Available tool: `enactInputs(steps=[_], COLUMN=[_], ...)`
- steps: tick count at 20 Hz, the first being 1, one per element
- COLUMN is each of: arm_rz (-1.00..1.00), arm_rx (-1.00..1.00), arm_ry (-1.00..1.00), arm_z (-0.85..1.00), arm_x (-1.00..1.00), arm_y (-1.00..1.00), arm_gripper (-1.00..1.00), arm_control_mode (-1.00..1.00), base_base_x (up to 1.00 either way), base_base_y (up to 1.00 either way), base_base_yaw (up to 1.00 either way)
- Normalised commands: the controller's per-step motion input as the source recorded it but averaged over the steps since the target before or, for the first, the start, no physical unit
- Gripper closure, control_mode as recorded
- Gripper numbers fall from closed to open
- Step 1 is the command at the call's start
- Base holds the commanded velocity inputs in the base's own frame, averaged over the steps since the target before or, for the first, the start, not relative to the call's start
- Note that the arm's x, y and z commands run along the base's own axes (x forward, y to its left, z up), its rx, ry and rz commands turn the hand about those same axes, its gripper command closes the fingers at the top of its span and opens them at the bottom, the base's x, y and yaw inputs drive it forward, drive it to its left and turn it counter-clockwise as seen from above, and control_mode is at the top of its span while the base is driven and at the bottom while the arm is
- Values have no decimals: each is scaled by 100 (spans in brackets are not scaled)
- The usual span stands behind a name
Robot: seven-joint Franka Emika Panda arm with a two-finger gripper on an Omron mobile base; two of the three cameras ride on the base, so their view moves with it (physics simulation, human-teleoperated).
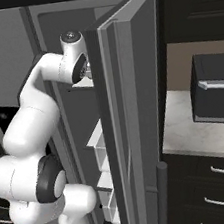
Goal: Place the cold items (potato and tomato) from the fridge in one tupperware on the dining counter. Place the warm items (hot dog and kebab skewer) in the stove area in another tupperware.
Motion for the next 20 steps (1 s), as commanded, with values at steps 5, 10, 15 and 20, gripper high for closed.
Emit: enactInputs(steps=[5,10,15,20], arm_rz=[0,0,0,0], arm_rx=[-2,-1,0,0], arm_ry=[-3,0,0,0], arm_z=[-8,-4,0,-5], arm_x=[46,38,34,28], arm_y=[0,0,0,0], arm_gripper=[-100,-100,-100,-100], arm_control_mode=[-100,-100,-100,-100], base_base_x=[0,0,0,0], base_base_y=[0,0,0,0], base_base_yaw=[0,0,0,0])
